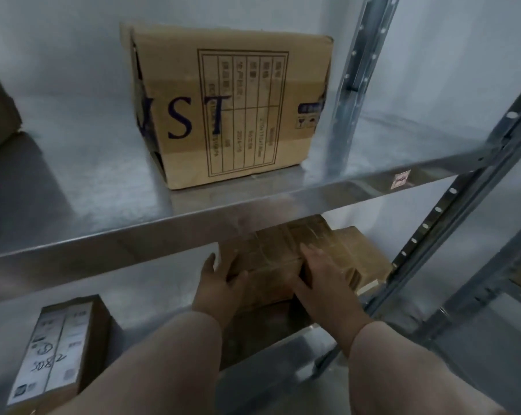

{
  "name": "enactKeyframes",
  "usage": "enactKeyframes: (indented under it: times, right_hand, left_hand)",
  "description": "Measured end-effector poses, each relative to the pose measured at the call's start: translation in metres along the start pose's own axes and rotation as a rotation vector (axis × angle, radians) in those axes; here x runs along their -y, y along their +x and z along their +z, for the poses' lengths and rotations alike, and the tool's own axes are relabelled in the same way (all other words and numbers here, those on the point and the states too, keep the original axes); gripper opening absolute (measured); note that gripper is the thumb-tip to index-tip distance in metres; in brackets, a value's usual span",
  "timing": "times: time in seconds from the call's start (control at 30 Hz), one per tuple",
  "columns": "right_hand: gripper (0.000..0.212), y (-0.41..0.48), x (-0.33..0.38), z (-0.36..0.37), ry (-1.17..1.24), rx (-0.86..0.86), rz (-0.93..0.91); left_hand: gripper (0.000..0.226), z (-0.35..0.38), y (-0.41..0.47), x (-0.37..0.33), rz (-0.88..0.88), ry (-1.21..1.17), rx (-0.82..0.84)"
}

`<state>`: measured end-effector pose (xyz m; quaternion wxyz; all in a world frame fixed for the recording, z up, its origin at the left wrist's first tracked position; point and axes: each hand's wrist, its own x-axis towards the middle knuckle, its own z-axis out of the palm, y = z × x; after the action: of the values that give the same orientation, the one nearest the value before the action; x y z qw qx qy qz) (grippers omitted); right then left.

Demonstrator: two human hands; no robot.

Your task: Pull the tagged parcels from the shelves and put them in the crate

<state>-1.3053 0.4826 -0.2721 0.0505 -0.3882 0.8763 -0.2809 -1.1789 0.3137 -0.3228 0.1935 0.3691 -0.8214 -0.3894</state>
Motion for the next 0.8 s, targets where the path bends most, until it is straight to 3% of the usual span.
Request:
enactKeyframes:
  times: [0.27, 0.33, 0.4, 0.6, 0.8]
  right_hand:
    - [0.066, 0.022, -0.001, 0.004, -0.02, 0.089, -0.061]
    - [0.051, 0.021, -0.001, 0.004, 0.107, 0.101, -0.083]
    - [0.022, 0.017, 0.0, 0.004, 0.299, 0.089, -0.094]
    - [0.003, -0.001, 0.0, 0.011, 0.607, 0.151, -0.093]
    - [0.012, -0.006, -0.01, 0.017, 0.748, 0.417, -0.035]
  left_hand:
    - [0.047, -0.003, -0.036, -0.015, 0.111, -0.01, -0.098]
    - [0.043, -0.006, -0.045, -0.018, 0.085, -0.042, -0.174]
    - [0.036, -0.011, -0.057, -0.019, 0.05, -0.087, -0.23]
    - [0.021, -0.012, -0.093, -0.013, -0.101, -0.163, -0.319]
    - [0.055, -0.008, -0.107, -0.011, -0.193, -0.17, -0.322]
